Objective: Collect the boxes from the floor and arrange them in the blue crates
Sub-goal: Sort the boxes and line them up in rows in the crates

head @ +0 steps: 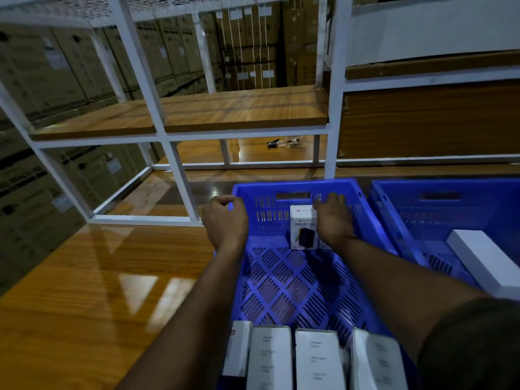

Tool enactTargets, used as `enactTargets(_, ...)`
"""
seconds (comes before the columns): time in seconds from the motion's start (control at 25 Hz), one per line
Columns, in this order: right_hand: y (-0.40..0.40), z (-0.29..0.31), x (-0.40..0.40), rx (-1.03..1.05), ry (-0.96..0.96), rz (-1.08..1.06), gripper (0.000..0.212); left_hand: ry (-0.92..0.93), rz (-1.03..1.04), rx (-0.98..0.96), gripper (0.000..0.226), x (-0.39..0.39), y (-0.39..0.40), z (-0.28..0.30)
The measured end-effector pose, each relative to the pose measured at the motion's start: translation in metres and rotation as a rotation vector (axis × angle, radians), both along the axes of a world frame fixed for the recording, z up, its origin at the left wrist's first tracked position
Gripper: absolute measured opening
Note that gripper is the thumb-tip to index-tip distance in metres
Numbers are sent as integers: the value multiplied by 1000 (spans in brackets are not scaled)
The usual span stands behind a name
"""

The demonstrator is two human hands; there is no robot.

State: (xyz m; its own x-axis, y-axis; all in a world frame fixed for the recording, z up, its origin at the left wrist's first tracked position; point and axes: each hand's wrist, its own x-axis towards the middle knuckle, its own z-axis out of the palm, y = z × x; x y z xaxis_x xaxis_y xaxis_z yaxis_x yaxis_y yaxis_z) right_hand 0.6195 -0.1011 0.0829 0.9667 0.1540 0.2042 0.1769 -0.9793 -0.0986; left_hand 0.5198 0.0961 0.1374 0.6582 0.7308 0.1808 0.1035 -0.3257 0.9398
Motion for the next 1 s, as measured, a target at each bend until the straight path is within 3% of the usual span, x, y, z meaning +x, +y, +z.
enactTargets(0.32,-1,4,-3,84,171,39,65,42,-77,75,23,-2,-2,2)
enactTargets(0.52,10,26,-34,345,151,63,44,55,-159,46,17,-9,-2,8)
enactTargets(0.64,18,36,-68,481,266,156,24,36,-241,23,10,-20,-2,13)
enactTargets(0.72,25,42,-91,506,353,254,22,34,-286,57,8,-28,-4,17)
enactTargets(0.84,33,61,-132,412,582,410,38,55,-338,79,10,-37,-8,16)
enactTargets(1.0,38,77,-179,50,840,622,49,94,-477,91,21,-49,-7,10)
